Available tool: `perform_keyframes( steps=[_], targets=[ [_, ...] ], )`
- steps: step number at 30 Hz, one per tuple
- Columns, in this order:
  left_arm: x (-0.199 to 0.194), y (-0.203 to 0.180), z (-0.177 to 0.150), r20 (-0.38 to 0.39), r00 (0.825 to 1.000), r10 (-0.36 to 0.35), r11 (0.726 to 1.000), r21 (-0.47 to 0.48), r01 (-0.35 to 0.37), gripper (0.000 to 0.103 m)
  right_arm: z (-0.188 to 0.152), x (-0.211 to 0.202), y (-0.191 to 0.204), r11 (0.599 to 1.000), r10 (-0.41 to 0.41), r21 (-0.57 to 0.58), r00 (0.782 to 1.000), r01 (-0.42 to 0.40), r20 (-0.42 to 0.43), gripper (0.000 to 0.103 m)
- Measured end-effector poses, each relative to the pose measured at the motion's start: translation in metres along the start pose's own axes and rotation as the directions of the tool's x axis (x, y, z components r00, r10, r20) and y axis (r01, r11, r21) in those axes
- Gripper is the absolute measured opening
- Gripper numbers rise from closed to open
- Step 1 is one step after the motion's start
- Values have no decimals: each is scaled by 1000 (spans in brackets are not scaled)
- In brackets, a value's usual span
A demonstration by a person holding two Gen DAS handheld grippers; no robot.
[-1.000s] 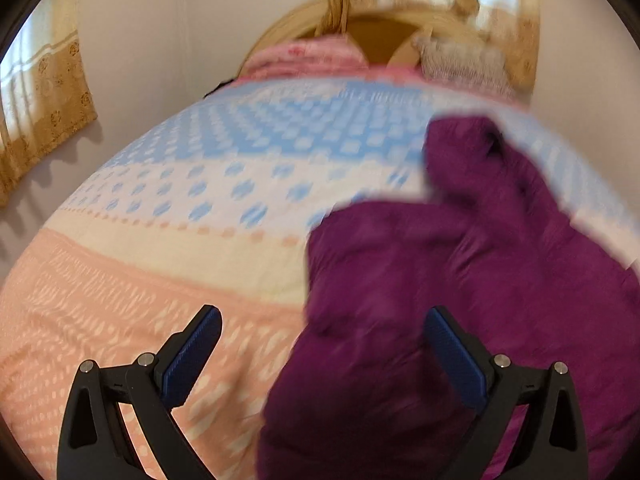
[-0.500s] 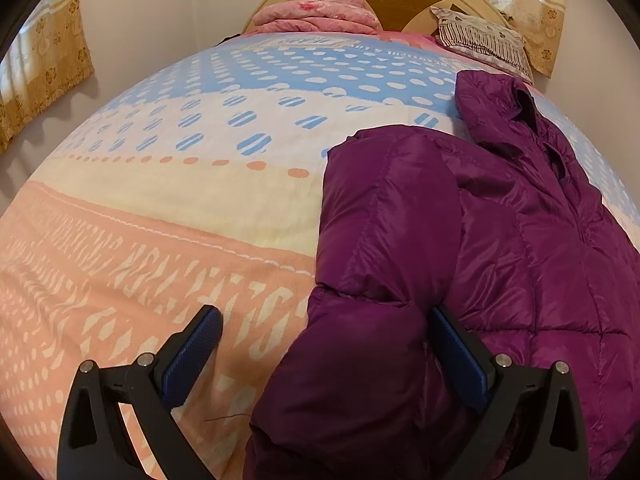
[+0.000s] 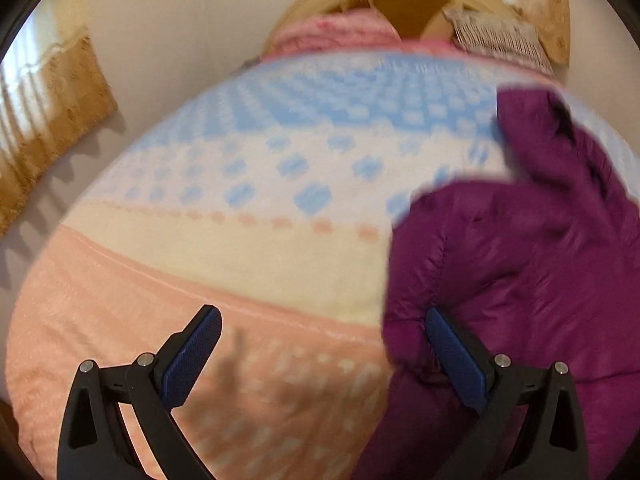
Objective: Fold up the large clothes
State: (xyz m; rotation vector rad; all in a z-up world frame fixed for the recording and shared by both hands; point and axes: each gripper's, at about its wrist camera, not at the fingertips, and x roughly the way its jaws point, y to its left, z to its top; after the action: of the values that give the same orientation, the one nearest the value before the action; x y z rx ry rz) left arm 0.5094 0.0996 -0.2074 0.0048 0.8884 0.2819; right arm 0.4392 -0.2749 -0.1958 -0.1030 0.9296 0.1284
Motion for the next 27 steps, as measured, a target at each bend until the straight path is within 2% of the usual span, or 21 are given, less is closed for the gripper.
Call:
perform_keyframes(
  steps=[3, 5, 8, 10, 11, 12, 14, 17, 20, 24, 27],
  targets=[
    [2, 0, 2, -2, 1000, -4, 1000, -8, 4, 102, -4, 2, 4, 999, -17, -33, 1000, 17, 8, 35],
    [-2, 1, 6, -4, 1000, 10, 1000, 11, -10, 102, 0, -4, 3, 999, 5, -37, 1000, -5, 2, 35],
    [-28, 11, 24, 72, 997, 27, 1000, -5, -27, 102, 21, -33, -7, 998, 64, -21, 995, -63, 74, 37],
    [-44, 16, 46, 130, 991, -27, 999, -41, 33, 102, 41, -46, -14, 997, 78, -12, 989, -77, 127, 52],
    [-46, 15, 55, 147, 988, -52, 997, -47, 60, 102, 57, -47, -20, 996, 87, 1, 985, -88, 148, 70],
    [-46, 10, 69, 157, 985, -78, 995, -43, 86, 102, 70, -45, -23, 995, 94, 12, 982, -97, 164, 79],
    [-34, -9, 97, 124, 984, -130, 990, -30, 135, 102, 101, -36, -28, 995, 88, 33, 976, -96, 198, 80],
    [-13, -42, 129, 102, 981, -166, 985, -19, 169, 102, 152, -4, -34, 991, 81, 87, 977, -100, 197, 80],
    [14, -81, 162, 66, 967, -244, 969, -7, 245, 102, 190, 28, -40, 986, 83, 129, 980, -108, 182, 80],
    [48, -126, 193, 49, 956, -289, 957, 20, 288, 102, 219, 64, -38, 985, 79, 137, 984, -102, 161, 80],
    [69, -152, 204, 27, 958, -286, 957, 54, 285, 102, 240, 105, -35, 985, 85, 138, 990, -100, 116, 80]
  ],
)
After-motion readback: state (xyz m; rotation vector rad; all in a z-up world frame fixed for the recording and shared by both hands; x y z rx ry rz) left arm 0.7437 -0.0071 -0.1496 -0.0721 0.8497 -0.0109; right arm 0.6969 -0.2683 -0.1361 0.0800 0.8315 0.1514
